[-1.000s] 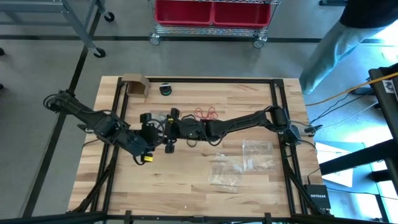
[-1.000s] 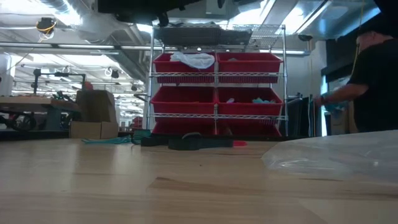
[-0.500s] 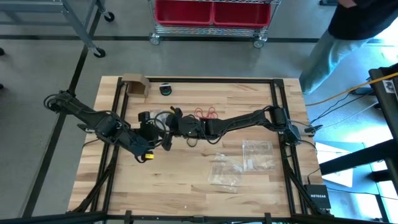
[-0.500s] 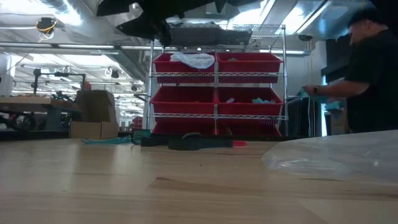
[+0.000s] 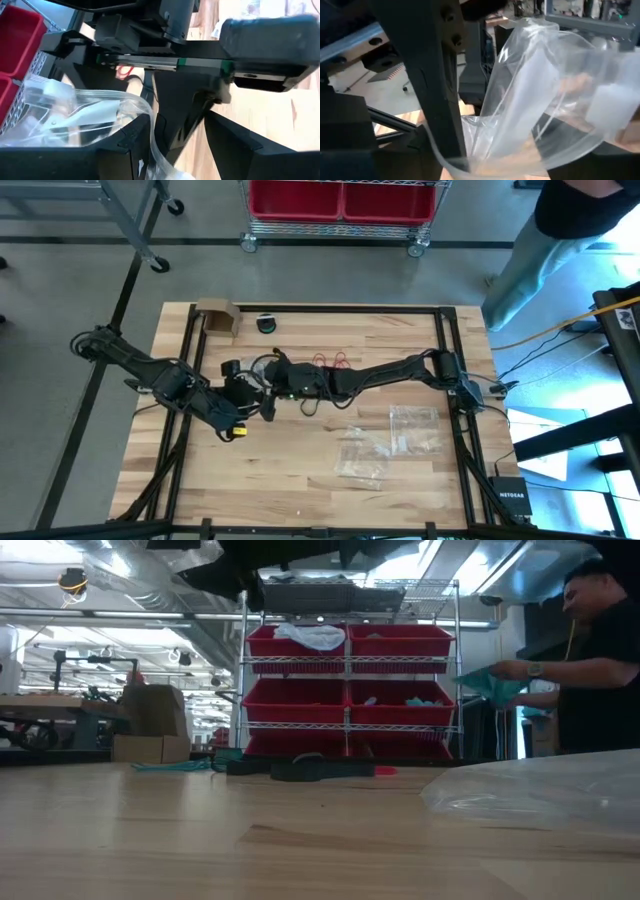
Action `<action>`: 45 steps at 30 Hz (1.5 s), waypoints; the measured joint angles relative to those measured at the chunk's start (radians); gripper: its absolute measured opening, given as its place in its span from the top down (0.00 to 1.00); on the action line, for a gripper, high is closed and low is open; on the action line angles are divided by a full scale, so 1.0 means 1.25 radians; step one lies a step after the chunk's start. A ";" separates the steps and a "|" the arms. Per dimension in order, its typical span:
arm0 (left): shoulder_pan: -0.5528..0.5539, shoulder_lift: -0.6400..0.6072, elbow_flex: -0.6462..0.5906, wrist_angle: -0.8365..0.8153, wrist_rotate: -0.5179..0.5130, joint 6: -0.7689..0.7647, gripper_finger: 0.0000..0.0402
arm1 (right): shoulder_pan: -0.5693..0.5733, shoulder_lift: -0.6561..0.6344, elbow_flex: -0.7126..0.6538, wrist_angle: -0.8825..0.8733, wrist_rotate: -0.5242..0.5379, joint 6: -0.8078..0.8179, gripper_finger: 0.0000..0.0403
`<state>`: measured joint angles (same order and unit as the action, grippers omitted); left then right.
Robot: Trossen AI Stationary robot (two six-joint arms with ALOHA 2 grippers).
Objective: Sort rubber bands
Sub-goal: Put the black rubber band into the transparent zip bag
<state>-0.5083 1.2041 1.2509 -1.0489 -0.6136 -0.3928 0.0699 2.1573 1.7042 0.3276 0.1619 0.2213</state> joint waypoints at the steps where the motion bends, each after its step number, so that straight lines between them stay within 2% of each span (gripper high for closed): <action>1: 0.000 0.000 0.000 -0.002 0.002 -0.001 0.58 | -0.001 0.005 0.000 0.009 -0.002 -0.005 0.31; 7: 0.000 0.001 0.000 -0.021 0.003 -0.020 0.58 | -0.006 0.012 0.000 -0.021 -0.008 0.005 0.25; 18: 0.000 0.000 0.023 -0.057 0.000 -0.044 0.58 | -0.005 0.009 0.001 -0.040 -0.012 -0.051 0.29; 24: 0.000 0.000 0.025 -0.134 -0.003 -0.115 0.58 | -0.005 0.009 0.001 -0.044 -0.012 -0.061 0.29; 28: 0.000 0.000 0.025 -0.161 -0.011 -0.149 0.68 | -0.005 0.009 0.001 -0.044 -0.010 -0.061 0.29; 34: 0.000 -0.001 0.025 -0.187 -0.030 -0.168 0.96 | -0.006 0.009 0.001 -0.045 -0.006 -0.061 0.30; 38: 0.000 -0.001 0.025 -0.205 -0.031 -0.192 0.98 | -0.005 0.003 0.001 -0.063 -0.007 -0.064 0.30; 45: -0.012 -0.001 0.025 -0.310 -0.060 -0.250 1.00 | -0.001 -0.063 0.001 -0.219 -0.027 -0.124 0.30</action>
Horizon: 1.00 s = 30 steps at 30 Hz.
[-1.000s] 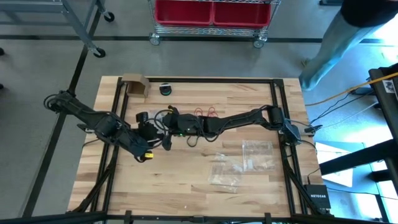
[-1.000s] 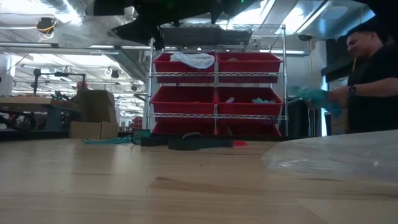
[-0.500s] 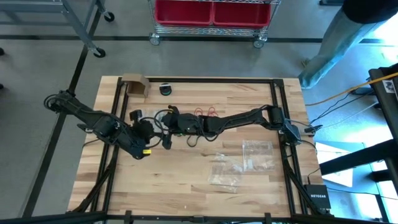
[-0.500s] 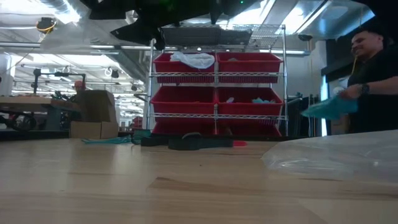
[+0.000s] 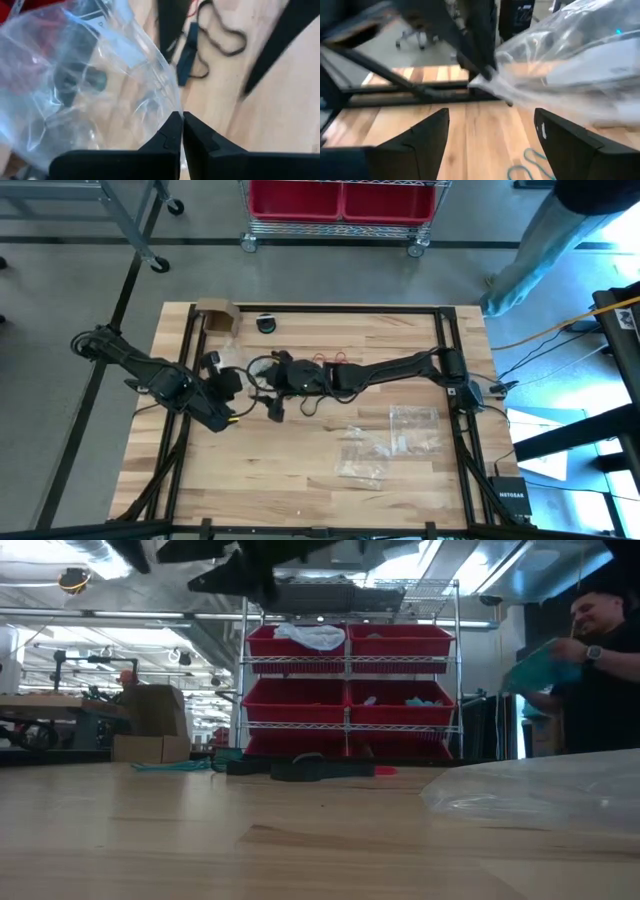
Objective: Sort rubber bands
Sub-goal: Put the black rubber band into the transparent zip bag
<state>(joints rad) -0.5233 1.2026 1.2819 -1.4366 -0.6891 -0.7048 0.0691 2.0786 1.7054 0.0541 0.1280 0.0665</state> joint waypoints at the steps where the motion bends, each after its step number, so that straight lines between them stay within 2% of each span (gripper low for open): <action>1: -0.001 0.000 0.000 -0.008 0.000 -0.001 1.00 | 0.001 -0.012 0.000 -0.028 0.000 -0.015 0.30; 6: -0.001 0.000 0.000 -0.024 0.001 0.009 1.00 | 0.016 -0.068 0.000 -0.171 0.000 -0.120 0.30; 9: -0.005 0.000 0.000 -0.007 0.029 0.050 1.00 | 0.029 -0.098 0.000 -0.251 0.023 -0.191 0.30; 15: -0.006 0.000 -0.001 0.049 0.165 0.140 1.00 | 0.058 -0.138 0.000 -0.401 0.181 -0.387 0.30; 18: -0.005 0.000 -0.001 0.102 0.232 0.196 1.00 | 0.075 -0.142 0.000 -0.403 0.214 -0.472 0.30; 21: -0.004 0.000 -0.001 0.161 0.302 0.243 1.00 | 0.098 -0.138 0.000 -0.375 0.211 -0.542 0.30; 30: -0.004 0.000 -0.001 0.179 0.316 0.253 1.00 | 0.162 -0.130 0.000 -0.353 0.227 -0.719 0.30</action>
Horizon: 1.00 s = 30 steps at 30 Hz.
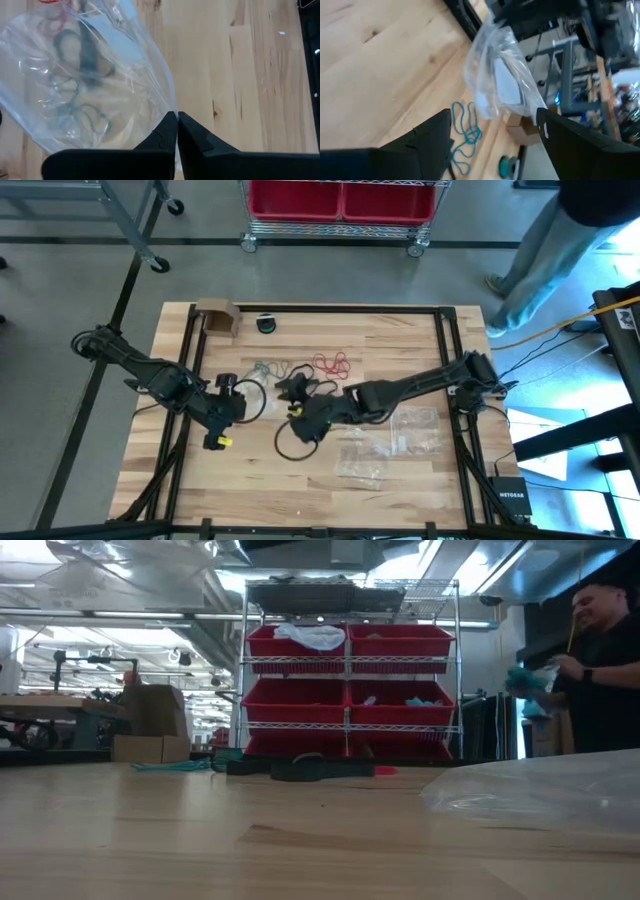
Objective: Sort rubber bands
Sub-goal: Put the black rubber band into the transparent zip bag
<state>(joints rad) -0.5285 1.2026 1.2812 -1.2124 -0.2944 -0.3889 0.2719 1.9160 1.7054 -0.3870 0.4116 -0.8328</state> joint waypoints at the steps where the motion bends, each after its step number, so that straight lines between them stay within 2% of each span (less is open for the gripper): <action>1: 0.000 0.000 0.000 0.001 0.000 0.000 1.00 | 0.001 0.003 0.000 -0.001 0.006 -0.030 0.30; 5: -0.001 0.000 0.000 0.003 0.000 0.006 1.00 | -0.001 0.027 0.000 0.021 0.018 -0.122 0.34; 10: -0.001 0.000 0.000 0.004 0.000 0.004 1.00 | -0.002 0.052 0.000 0.050 0.039 -0.196 0.47; 15: -0.001 0.000 0.000 0.005 0.000 0.007 1.00 | -0.002 0.063 -0.001 0.064 0.061 -0.200 0.62; 21: -0.001 0.000 0.000 0.008 0.000 0.010 1.00 | -0.003 0.067 0.000 0.080 0.070 -0.206 0.75; 30: -0.001 0.000 0.000 0.019 0.000 0.020 1.00 | -0.003 0.068 0.000 0.078 0.081 -0.221 0.84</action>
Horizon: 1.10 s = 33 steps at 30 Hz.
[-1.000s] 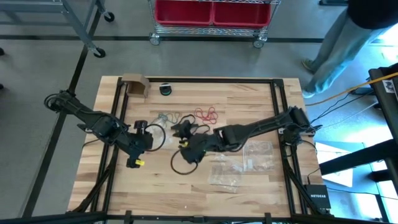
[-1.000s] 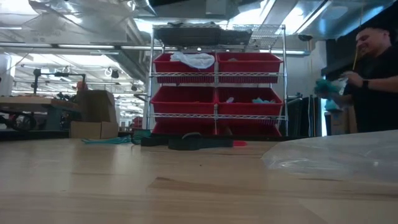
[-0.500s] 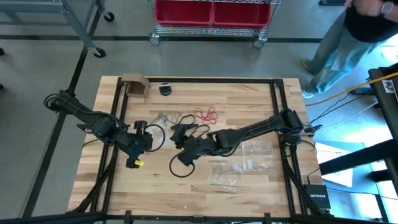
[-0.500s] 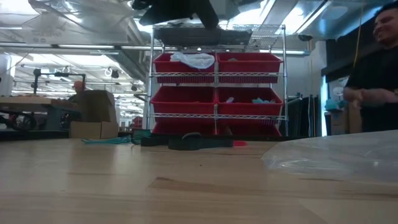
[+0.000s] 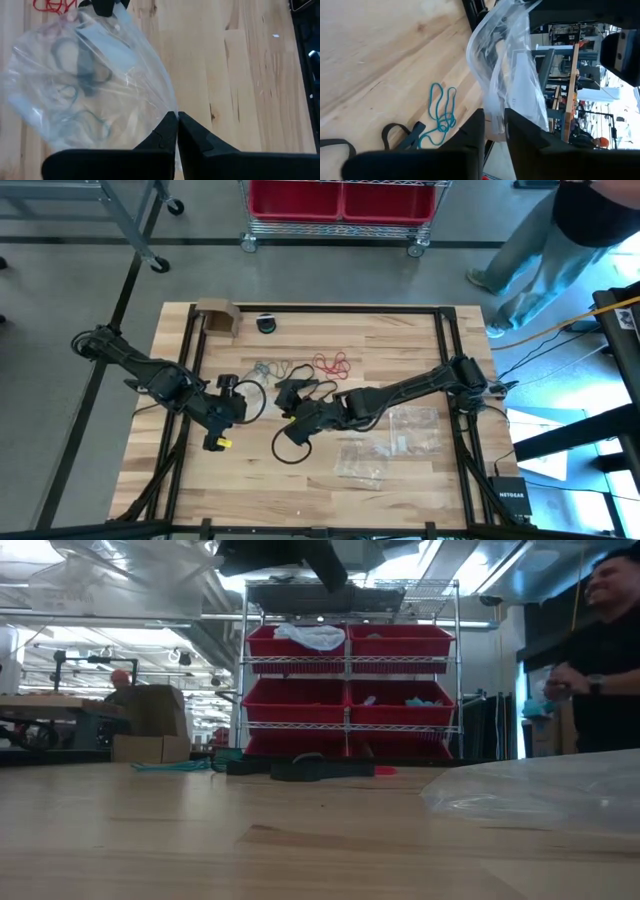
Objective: Sort rubber bands
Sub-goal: Put the black rubber band into the transparent zip bag
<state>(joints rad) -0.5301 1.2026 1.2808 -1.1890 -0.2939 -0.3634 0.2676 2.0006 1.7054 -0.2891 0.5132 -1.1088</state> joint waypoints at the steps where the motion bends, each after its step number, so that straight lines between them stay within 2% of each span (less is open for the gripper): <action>1: 0.000 0.000 0.000 -0.001 0.000 0.000 1.00 | 0.000 0.000 0.000 0.001 0.001 0.000 0.85; 5: 0.000 0.000 0.000 -0.001 -0.001 0.003 1.00 | 0.000 0.000 0.000 0.000 0.001 0.020 0.93; 8: -0.001 0.000 0.000 -0.003 -0.041 -0.012 0.99 | 0.000 0.000 0.000 0.000 0.007 0.050 0.99; 12: 0.000 0.000 0.000 -0.003 -0.080 -0.046 0.96 | 0.000 0.000 0.000 -0.001 0.091 0.125 0.99; 17: 0.000 0.000 0.000 -0.006 -0.136 -0.103 0.90 | 0.000 -0.004 0.000 -0.045 0.120 0.277 1.00; 22: 0.001 0.000 -0.002 -0.068 -0.156 -0.179 0.77 | -0.005 -0.008 0.000 -0.172 0.119 0.497 1.00; 27: 0.001 -0.001 -0.037 -0.046 -0.218 -0.179 0.63 | -0.028 -0.008 0.000 -0.315 0.057 0.733 1.00; 30: 0.001 -0.002 -0.075 0.068 -0.286 -0.118 0.59 | -0.046 -0.007 0.000 -0.349 -0.029 0.843 1.00; 33: 0.010 -0.002 -0.131 0.205 -0.298 -0.017 0.57 | -0.055 -0.007 0.000 -0.344 -0.116 0.896 1.00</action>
<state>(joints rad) -0.5181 1.2003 1.1167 -0.9325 -0.6661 -0.3842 0.1991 1.9915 1.7054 -0.7196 0.3688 0.0111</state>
